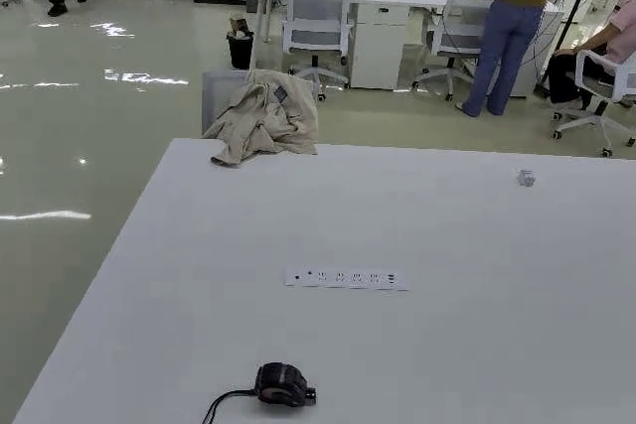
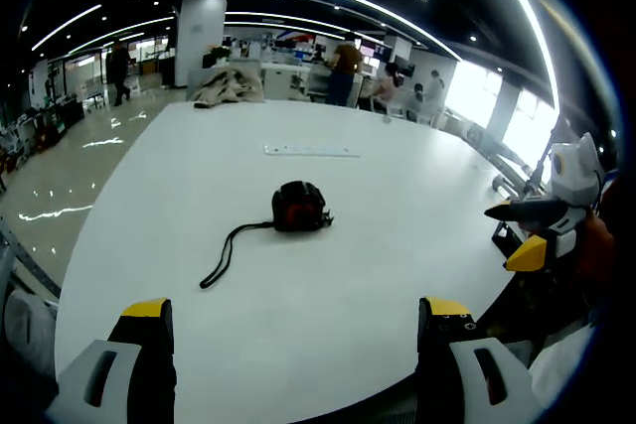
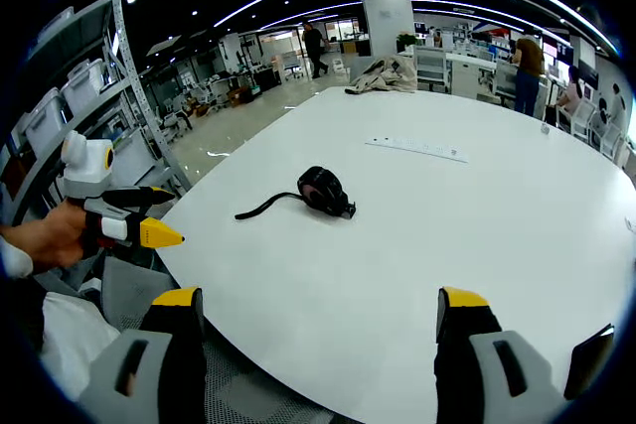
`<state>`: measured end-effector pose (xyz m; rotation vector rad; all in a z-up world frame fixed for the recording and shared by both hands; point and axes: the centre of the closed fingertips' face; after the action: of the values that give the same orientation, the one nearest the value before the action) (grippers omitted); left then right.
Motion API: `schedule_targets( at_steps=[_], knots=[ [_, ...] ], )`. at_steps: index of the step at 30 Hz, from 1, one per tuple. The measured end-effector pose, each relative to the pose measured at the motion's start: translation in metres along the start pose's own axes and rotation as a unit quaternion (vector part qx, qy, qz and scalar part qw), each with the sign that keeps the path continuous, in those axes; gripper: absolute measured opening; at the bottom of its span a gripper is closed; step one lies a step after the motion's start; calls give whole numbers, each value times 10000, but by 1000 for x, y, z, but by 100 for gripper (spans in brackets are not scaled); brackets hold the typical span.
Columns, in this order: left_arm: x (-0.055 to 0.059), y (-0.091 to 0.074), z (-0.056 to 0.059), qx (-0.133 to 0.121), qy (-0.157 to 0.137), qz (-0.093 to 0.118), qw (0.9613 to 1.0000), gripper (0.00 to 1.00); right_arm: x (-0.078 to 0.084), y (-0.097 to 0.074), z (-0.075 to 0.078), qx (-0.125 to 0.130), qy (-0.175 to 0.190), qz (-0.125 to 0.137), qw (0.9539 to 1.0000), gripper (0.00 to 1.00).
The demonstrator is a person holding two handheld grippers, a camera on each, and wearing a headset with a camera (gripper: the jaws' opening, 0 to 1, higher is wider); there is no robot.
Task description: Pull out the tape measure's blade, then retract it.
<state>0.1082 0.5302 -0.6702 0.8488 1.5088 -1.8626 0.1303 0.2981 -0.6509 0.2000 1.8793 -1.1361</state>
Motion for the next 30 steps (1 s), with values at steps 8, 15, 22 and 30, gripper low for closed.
schedule_targets(
  at_steps=[8,15,22,30],
  knots=[
    [1,-3,-1,-14,-67,13,10000,100,11,-3,-1,103,50,-146,9998,100],
    [-5,-4,-1,-48,-101,124,9999,100,13,-6,-2,130,44,-132,9998,100],
    [-3,-3,1,-21,-115,113,9999,100,11,-10,4,207,95,-68,9997,100],
    [-3,-4,0,-68,-189,140,9997,100,10,-8,8,226,109,4,9997,100]
  ],
)
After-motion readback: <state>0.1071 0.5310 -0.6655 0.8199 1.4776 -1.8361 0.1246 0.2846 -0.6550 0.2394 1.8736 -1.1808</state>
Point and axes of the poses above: the centre of the closed fingertips' face, and the gripper's own axes: y roughly forward along the fingers, z roughly to its right, x roughly out of its underside, and after that the axes turned 3 degrees about z, right-handed
